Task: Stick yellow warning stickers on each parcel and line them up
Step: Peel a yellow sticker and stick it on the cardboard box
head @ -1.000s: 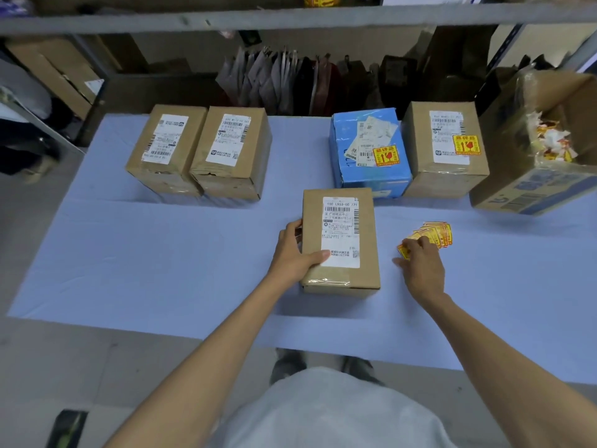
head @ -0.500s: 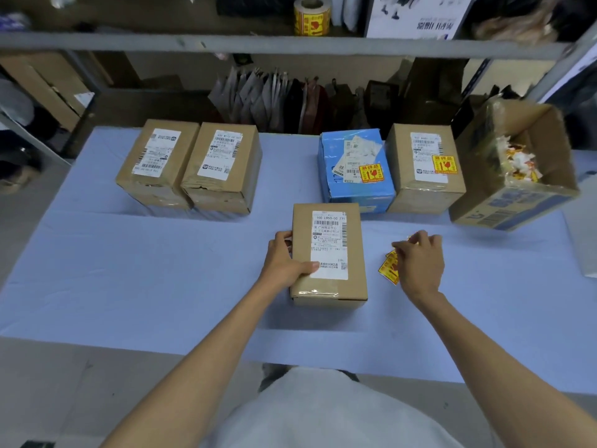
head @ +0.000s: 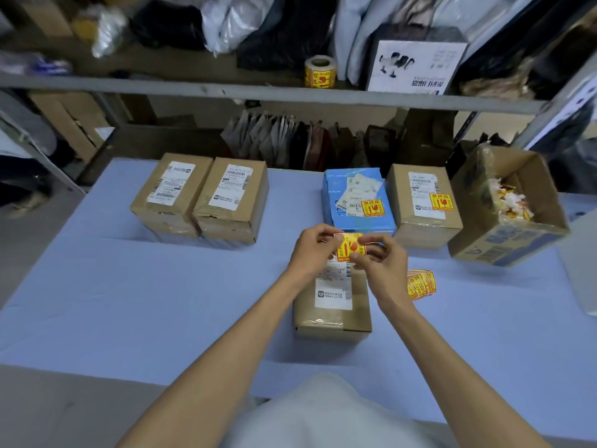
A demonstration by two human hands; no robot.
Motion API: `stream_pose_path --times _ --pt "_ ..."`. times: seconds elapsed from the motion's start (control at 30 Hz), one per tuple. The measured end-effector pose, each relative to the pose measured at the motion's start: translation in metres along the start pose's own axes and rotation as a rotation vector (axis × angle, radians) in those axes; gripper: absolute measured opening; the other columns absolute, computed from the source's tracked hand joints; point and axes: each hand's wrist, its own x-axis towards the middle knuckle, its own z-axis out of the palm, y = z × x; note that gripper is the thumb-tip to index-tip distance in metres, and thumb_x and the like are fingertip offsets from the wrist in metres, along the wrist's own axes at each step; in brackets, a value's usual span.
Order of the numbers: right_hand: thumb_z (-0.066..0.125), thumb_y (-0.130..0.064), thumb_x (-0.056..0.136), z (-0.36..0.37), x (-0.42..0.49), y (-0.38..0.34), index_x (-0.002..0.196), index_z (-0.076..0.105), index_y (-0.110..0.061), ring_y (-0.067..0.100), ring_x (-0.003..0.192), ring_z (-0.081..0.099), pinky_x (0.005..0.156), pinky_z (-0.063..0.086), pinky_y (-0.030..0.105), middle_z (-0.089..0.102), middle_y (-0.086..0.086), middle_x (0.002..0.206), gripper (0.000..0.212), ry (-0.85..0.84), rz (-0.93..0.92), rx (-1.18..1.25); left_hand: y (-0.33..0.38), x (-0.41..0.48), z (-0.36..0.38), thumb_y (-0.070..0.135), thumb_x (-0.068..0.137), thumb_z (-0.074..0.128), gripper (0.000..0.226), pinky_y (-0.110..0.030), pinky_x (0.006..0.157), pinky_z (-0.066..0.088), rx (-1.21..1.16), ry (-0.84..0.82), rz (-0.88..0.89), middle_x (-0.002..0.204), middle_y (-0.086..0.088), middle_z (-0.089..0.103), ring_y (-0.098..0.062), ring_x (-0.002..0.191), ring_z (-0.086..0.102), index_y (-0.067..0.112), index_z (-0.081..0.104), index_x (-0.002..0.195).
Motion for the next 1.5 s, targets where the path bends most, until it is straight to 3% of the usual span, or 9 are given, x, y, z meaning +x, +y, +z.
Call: stream_pose_path --times 0.13,0.27,0.4,0.53,0.63,1.03,1.3,1.37,1.5 --pt "0.070 0.004 0.080 0.006 0.001 0.003 0.109 0.055 -0.010 0.019 0.072 0.072 0.060 0.058 0.027 0.073 0.011 0.084 0.036 0.003 0.063 0.021 -0.007 -0.001 -0.008 0.017 0.089 0.066 0.003 -0.021 0.068 0.051 -0.020 0.028 0.034 0.088 -0.002 0.068 -0.014 0.080 0.064 0.019 0.066 0.091" --pt "0.069 -0.002 0.083 0.006 0.008 0.002 0.099 0.067 -0.004 0.017 0.074 0.070 0.058 0.053 0.019 0.072 0.011 0.086 0.016 -0.031 0.046 -0.093 -0.009 -0.002 -0.013 0.018 0.087 0.068 0.003 -0.023 0.069 0.054 -0.011 0.025 0.071 0.085 0.000 0.070 -0.012 0.077 0.066 0.021 0.068 0.087" --pt "0.068 -0.003 0.084 0.003 0.014 0.002 0.093 0.070 -0.007 0.016 0.075 0.069 0.059 0.052 0.017 0.072 0.007 0.083 0.010 0.001 0.097 -0.068 -0.010 -0.001 -0.015 0.020 0.087 0.068 0.002 -0.026 0.073 0.058 0.102 -0.030 0.085 0.083 0.004 0.069 -0.012 0.076 0.067 0.020 0.067 0.089" --pt "0.065 -0.002 0.086 0.004 0.014 0.003 0.093 0.069 -0.008 0.011 0.071 0.066 0.054 0.051 0.014 0.069 0.006 0.083 0.010 0.035 0.147 -0.015 -0.011 -0.001 -0.015 0.017 0.088 0.065 0.003 -0.016 0.060 0.052 0.170 -0.073 0.039 0.078 0.002 0.066 -0.009 0.066 0.063 0.015 0.066 0.090" --pt "0.065 -0.001 0.086 0.003 0.015 0.004 0.089 0.068 -0.012 0.014 0.074 0.066 0.061 0.054 0.021 0.068 0.005 0.084 0.012 0.044 0.169 -0.015 -0.011 -0.002 -0.014 0.013 0.089 0.063 0.006 -0.013 0.055 0.050 0.195 -0.107 0.040 0.075 0.000 0.063 -0.010 0.064 0.058 0.015 0.064 0.083" --pt "0.068 -0.004 0.085 -0.004 0.021 0.005 0.100 0.066 -0.004 0.007 0.070 0.068 0.053 0.051 0.012 0.071 0.007 0.086 0.015 0.020 0.123 -0.053 -0.015 0.001 -0.016 0.018 0.093 0.057 0.011 -0.027 0.069 0.053 0.171 -0.181 -0.014 0.081 -0.008 0.065 -0.015 0.070 0.060 0.013 0.061 0.083" --pt "0.071 -0.007 0.084 -0.008 0.024 0.010 0.104 0.066 -0.006 0.011 0.078 0.070 0.057 0.053 0.015 0.072 0.011 0.094 0.021 0.042 0.123 -0.081 -0.014 0.001 -0.017 0.016 0.092 0.059 0.010 -0.022 0.067 0.053 0.105 -0.198 -0.003 0.087 -0.009 0.066 -0.014 0.072 0.062 0.014 0.063 0.084" --pt "0.073 -0.012 0.082 -0.008 0.024 0.014 0.107 0.064 -0.012 0.014 0.087 0.067 0.065 0.052 0.018 0.069 0.004 0.098 0.027 0.107 0.047 -0.227 -0.013 0.001 -0.017 0.014 0.091 0.059 0.011 -0.020 0.063 0.052 0.098 -0.189 0.000 0.084 -0.008 0.066 -0.013 0.069 0.062 0.015 0.063 0.082" --pt "0.076 -0.018 0.080 -0.005 0.019 0.015 0.109 0.061 -0.018 0.011 0.089 0.054 0.071 0.047 0.027 0.055 -0.002 0.107 0.033 0.184 -0.331 -0.633 -0.013 0.001 -0.018 0.011 0.090 0.061 0.010 -0.019 0.060 0.051 0.092 -0.157 -0.005 0.078 -0.005 0.067 -0.011 0.064 0.062 0.014 0.064 0.081"
